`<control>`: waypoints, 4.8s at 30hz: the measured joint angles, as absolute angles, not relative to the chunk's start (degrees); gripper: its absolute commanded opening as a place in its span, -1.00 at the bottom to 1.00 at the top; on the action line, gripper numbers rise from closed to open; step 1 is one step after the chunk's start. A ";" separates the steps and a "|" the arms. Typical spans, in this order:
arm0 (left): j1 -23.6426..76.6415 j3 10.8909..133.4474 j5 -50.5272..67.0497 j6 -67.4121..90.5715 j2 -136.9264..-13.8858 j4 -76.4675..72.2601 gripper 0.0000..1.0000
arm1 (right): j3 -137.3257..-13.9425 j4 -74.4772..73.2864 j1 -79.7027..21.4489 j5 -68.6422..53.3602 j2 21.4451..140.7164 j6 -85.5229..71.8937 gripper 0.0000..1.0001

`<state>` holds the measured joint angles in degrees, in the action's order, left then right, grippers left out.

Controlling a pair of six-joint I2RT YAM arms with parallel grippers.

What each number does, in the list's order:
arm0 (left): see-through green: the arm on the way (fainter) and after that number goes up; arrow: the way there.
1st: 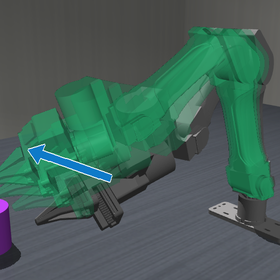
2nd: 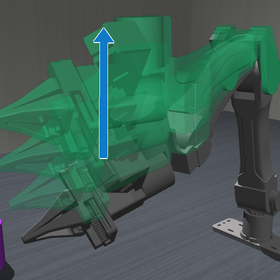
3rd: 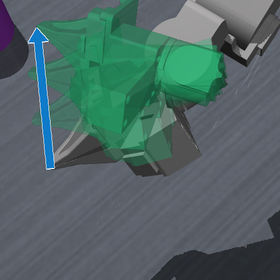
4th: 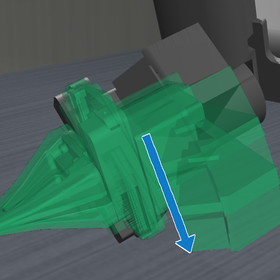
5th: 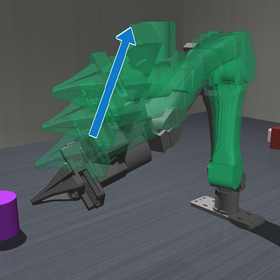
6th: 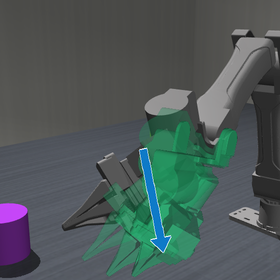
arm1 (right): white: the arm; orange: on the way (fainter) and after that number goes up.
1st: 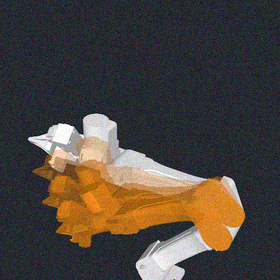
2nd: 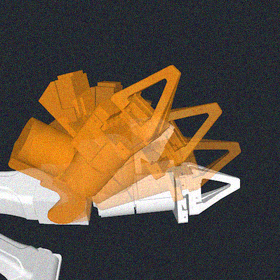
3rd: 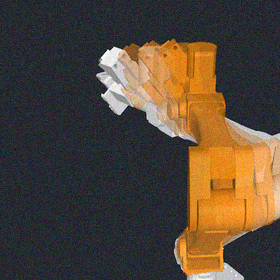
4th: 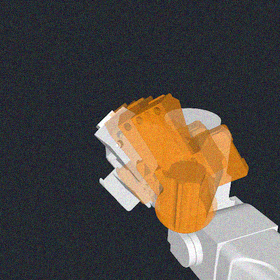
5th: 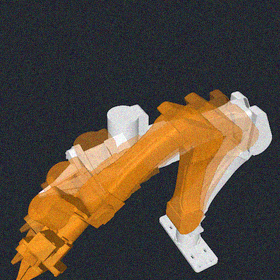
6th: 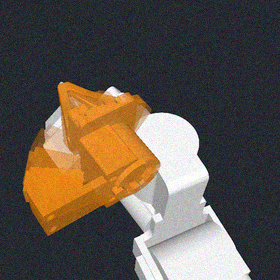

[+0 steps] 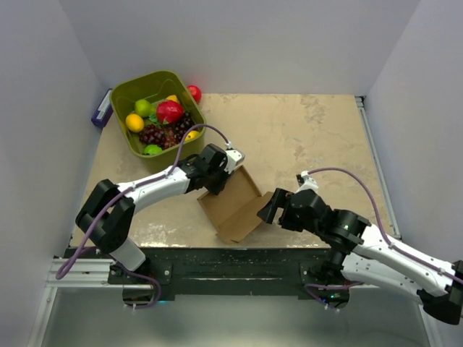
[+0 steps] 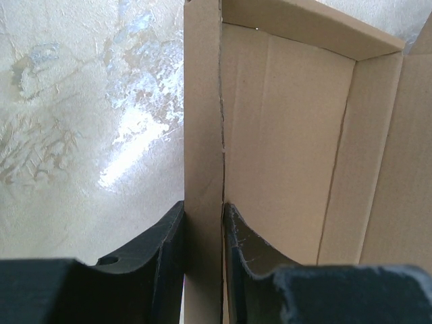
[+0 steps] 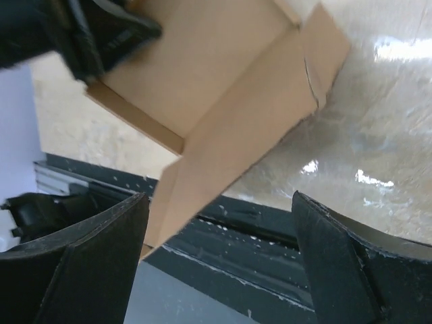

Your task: Fold the paper box

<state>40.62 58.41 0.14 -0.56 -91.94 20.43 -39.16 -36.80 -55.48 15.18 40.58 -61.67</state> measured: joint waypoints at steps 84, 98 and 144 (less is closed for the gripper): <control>33.39 50.87 48.51 -11.07 -65.76 11.20 -0.14 | -70.83 -52.75 -48.69 -20.51 69.43 -1.56 -1.00; 33.39 50.85 53.17 -10.00 -67.66 12.23 -1.00 | -71.57 -54.46 -47.92 -18.81 71.22 -0.43 -0.79; 33.04 44.95 20.64 -0.51 -65.58 -2.39 -1.00 | -60.84 -24.43 -30.57 6.96 61.36 -13.10 0.98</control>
